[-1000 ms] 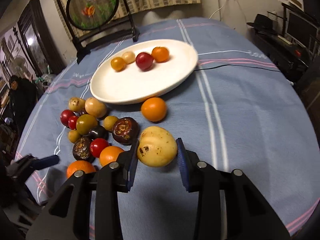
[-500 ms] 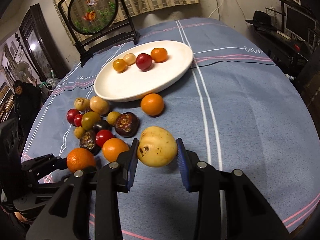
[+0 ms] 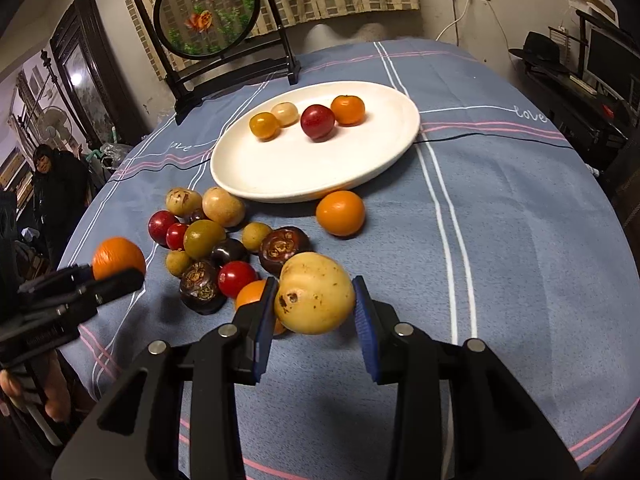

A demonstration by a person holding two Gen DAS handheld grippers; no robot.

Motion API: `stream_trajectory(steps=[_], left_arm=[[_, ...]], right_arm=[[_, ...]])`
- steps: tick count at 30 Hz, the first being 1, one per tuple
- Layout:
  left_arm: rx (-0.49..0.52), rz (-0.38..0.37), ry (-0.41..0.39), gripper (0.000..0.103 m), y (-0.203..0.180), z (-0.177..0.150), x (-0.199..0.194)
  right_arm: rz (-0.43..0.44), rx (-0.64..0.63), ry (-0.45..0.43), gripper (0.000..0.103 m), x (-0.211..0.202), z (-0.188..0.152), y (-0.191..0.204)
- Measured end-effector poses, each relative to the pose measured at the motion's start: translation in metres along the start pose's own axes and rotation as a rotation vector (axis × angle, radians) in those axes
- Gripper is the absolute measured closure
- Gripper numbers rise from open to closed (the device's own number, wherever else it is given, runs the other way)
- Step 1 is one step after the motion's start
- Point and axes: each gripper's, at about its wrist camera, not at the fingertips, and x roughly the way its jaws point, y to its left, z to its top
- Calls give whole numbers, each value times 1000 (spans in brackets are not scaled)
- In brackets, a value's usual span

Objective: Organize fruits
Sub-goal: 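Set the tangerine and pear on the plate and open both tools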

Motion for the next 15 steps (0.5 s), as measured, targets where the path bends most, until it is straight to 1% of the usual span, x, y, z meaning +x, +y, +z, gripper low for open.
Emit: stream_trajectory(steps=[2, 6, 8, 10, 15], left_arm=[[8, 7, 1, 61, 1, 9, 0], [40, 15, -8, 60, -1, 39, 7], [54, 16, -8, 60, -4, 58, 16], [55, 2, 4, 60, -5, 83, 29], [71, 10, 34, 60, -9, 145, 72]], right_arm=[[4, -3, -3, 66, 1, 3, 2], [8, -44, -1, 66, 7, 21, 8], [7, -71, 0, 66, 11, 38, 10], [-6, -87, -2, 66, 15, 54, 9], [-30, -111, 4, 66, 40, 112, -1]])
